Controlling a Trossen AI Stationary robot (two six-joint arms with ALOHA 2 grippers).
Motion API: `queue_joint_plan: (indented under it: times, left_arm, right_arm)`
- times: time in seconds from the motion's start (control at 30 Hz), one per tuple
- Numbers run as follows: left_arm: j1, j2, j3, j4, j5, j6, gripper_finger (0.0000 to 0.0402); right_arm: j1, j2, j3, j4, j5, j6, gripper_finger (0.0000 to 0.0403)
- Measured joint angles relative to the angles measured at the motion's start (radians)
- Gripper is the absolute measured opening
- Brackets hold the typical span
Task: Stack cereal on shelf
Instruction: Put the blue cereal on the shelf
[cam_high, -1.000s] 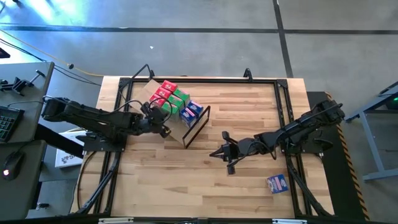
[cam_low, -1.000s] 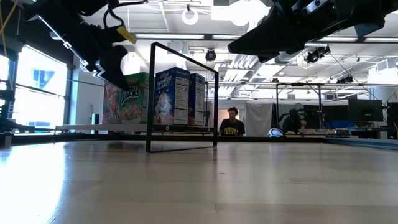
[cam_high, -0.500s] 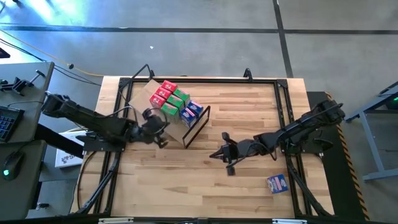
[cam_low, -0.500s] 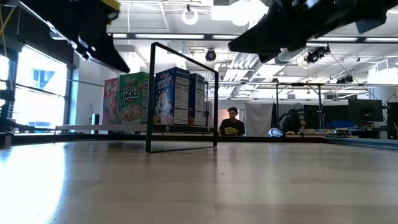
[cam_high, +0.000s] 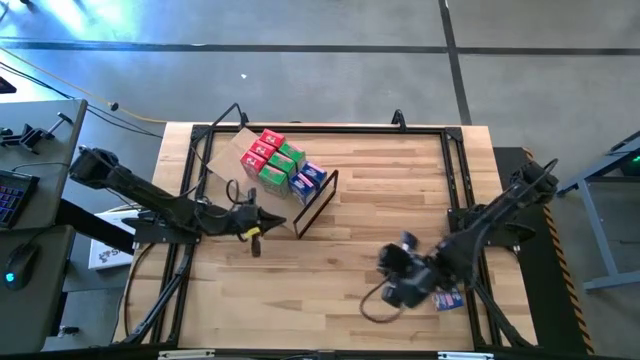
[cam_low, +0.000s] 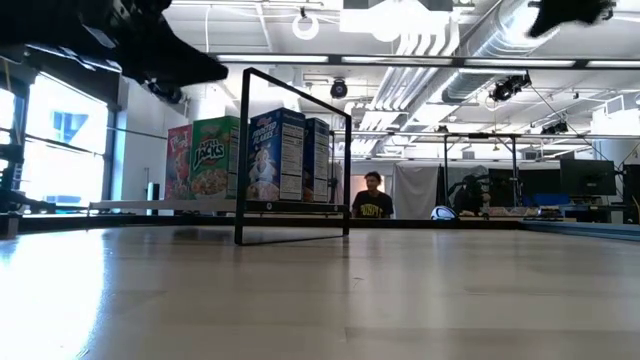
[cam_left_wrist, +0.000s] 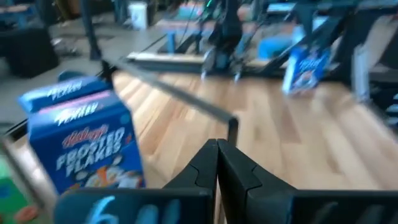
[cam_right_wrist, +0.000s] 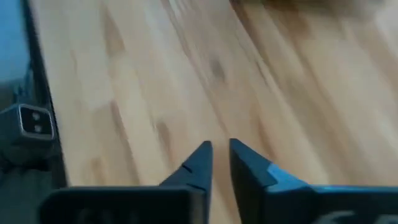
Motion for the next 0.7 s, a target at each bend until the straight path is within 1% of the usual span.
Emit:
queue_joint_plan:
  times: [0.07, 0.1, 0.2, 0.3, 0.4, 0.5, 0.63, 0.7]
  left_arm:
    - [0.012, -0.001, -0.019, 0.063, 0.036, 0.015, 0.0000]
    - [0.017, -0.001, -0.021, 0.064, 0.040, 0.019, 0.0000]
    - [0.034, -0.001, -0.021, 0.063, 0.062, 0.028, 0.0000]
    - [0.050, -0.001, -0.021, 0.061, 0.094, 0.028, 0.0000]
    - [0.059, -0.001, -0.021, 0.061, 0.115, 0.025, 0.0000]
    - [0.059, -0.001, -0.021, 0.060, 0.117, 0.011, 0.0000]
    - [0.059, -0.001, -0.021, 0.060, 0.117, -0.005, 0.0000]
    - [0.059, -0.001, -0.020, 0.060, 0.117, -0.007, 0.0000]
  right_arm:
    - [0.057, 0.000, 0.041, -0.151, -0.022, 0.220, 0.0059]
    - [0.086, 0.000, 0.054, -0.212, -0.040, 0.328, 0.0075]
    - [0.165, 0.000, 0.065, -0.334, -0.120, 0.610, 0.0128]
    - [0.227, 0.006, 0.064, -0.437, -0.222, 0.839, 0.0182]
    - [0.271, 0.020, 0.063, -0.526, -0.316, 1.000, 0.0229]
    - [0.302, 0.028, 0.063, -0.566, -0.378, 1.122, 0.0258]
    - [0.349, 0.033, 0.063, -0.573, -0.422, 1.242, 0.0269]
    - [0.376, 0.033, 0.063, -0.573, -0.424, 1.300, 0.0270]
